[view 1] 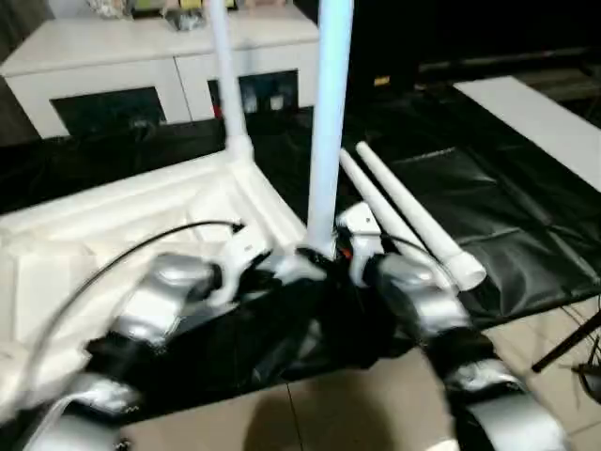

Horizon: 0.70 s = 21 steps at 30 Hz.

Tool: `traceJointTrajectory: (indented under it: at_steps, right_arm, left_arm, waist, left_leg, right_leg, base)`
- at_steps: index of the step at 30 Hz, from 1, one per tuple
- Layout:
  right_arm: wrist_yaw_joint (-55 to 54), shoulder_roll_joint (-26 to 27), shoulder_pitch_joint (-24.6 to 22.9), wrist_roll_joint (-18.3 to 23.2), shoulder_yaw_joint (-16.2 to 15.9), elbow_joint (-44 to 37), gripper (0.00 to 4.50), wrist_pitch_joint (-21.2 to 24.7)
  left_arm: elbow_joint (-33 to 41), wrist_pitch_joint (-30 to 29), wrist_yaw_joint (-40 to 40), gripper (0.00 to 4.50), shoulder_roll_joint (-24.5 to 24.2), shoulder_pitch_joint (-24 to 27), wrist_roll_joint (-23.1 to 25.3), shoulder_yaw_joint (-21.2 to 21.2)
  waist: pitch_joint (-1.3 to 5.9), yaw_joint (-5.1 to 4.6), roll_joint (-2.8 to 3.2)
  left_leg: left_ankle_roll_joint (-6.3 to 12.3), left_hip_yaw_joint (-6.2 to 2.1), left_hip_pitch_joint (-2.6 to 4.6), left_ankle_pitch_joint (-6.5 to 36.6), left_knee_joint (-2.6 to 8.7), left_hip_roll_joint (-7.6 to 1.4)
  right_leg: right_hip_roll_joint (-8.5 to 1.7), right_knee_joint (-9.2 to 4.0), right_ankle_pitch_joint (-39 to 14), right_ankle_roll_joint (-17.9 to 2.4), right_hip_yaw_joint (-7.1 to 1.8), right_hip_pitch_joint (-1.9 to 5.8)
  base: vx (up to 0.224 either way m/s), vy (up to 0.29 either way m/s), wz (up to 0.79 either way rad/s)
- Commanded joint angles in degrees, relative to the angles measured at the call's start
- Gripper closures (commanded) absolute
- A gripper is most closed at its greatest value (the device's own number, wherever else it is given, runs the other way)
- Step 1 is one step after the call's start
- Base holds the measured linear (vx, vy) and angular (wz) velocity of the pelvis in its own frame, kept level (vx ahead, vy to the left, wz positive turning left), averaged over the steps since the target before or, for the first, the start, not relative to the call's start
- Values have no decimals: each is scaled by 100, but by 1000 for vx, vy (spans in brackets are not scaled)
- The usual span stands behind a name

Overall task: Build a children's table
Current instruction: Rotate leg to tighten

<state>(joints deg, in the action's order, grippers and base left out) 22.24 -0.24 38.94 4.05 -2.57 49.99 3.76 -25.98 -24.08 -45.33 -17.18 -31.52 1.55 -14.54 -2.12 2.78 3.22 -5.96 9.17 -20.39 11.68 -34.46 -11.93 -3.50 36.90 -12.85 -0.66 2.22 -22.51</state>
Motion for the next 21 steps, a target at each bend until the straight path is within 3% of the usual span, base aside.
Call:
traceJointTrajectory:
  at_steps: [1, 3, 4, 6, 7, 9, 11, 15, 16, 18, 19, 21]
  right_arm:
    - [-983, 185, -30, 336, 470, 649, 180, 417]
    - [-1592, 399, 109, 329, 561, 884, 180, 379]
    - [-1827, 488, 171, 292, 576, 971, 180, 336]
    - [-2081, 687, 312, 208, 556, 1146, 180, 223]
    - [-2058, 810, 431, 76, 459, 1252, 180, 133]
    - [-1782, 872, 479, 75, 422, 1236, 180, 17]
    - [-1541, 876, 477, 102, 406, 1137, 124, -119]
    - [-1336, 774, 561, 167, 473, 1036, 101, -338]
    - [-1263, 694, 584, 142, 458, 994, 76, -340]
    - [-1156, 611, 582, 109, 418, 923, 76, -344]
    - [-830, 448, 538, 13, 295, 765, 76, -350]
    - [-436, 276, 442, -11, 190, 510, 76, -295]
  left_arm:
    - [-228, -239, 572, 450, 242, -4, 93, 11]
    - [-411, -277, 1048, 450, 492, -105, 200, 61]
    - [-495, -263, 1236, 450, 596, -151, 245, 80]
    - [-667, -186, 1596, 450, 791, -242, 322, 117]
    - [-737, -130, 1679, 450, 854, -282, 346, 116]
    - [-694, -117, 1592, 450, 839, -265, 319, 106]
    - [-616, -79, 1458, 450, 771, -224, 274, 110]
    - [-411, -78, 1078, 450, 569, -108, 241, 44]
    - [-323, -89, 900, 450, 462, -58, 227, 22]
    - [-246, 33, 676, 450, 350, -11, 212, -29]
    - [-73, 163, 235, 450, 178, 84, 114, -114]
    - [106, 237, -159, 450, -2, 179, 26, -195]
  waist:
    - [240, -20, 34]
    - [206, -46, 25]
    - [223, -43, 11]
    - [238, -40, -16]
    - [254, -26, -53]
    - [244, -22, -24]
    - [258, -16, -28]
    - [267, -48, -23]
    - [271, -54, -23]
    - [286, -65, -8]
    - [321, -64, -23]
    - [353, -50, -5]
  left_leg:
    - [-111, 10, 34, 1453, 481, -65]
    - [-141, -2, 57, 1729, 518, -50]
    - [-151, -12, 96, 1797, 514, -53]
    - [-135, -14, 75, 1683, 521, -51]
    - [-86, -7, 53, 1488, 527, -50]
    - [-69, -19, 8, 1437, 542, -48]
    - [-40, -20, 18, 1439, 542, -60]
    - [27, -19, -21, 1347, 542, -48]
    - [34, -20, -25, 1297, 543, -53]
    - [73, -23, -37, 1100, 530, -54]
    - [127, -17, -52, 771, 489, -47]
    - [249, 5, -37, 390, 444, -44]
  right_leg:
    - [-376, -571, -1125, -1252, -227, 215]
    - [-369, -620, -1550, -1163, -209, 190]
    - [-390, -654, -1755, -1082, -220, 186]
    - [-382, -659, -1662, -1026, -227, 203]
    - [-370, -651, -1375, -995, -222, 215]
    - [-373, -633, -1296, -976, -213, 230]
    - [-380, -628, -1202, -973, -217, 227]
    - [-382, -605, -973, -1051, -213, 264]
    - [-384, -606, -930, -1065, -210, 269]
    - [-389, -582, -680, -1141, -210, 287]
    - [-372, -531, -164, -1236, -202, 324]
    - [-355, -469, 545, -1370, -199, 315]
  base:
    - [0, 0, 0]
    - [0, 0, 0]
    - [0, 0, 0]
    - [0, 0, 0]
    - [0, 0, 0]
    - [0, 0, 0]
    - [0, 0, 0]
    - [0, 0, 0]
    - [0, 0, 0]
    - [0, 0, 0]
    - [0, 0, 0]
    - [0, 0, 0]
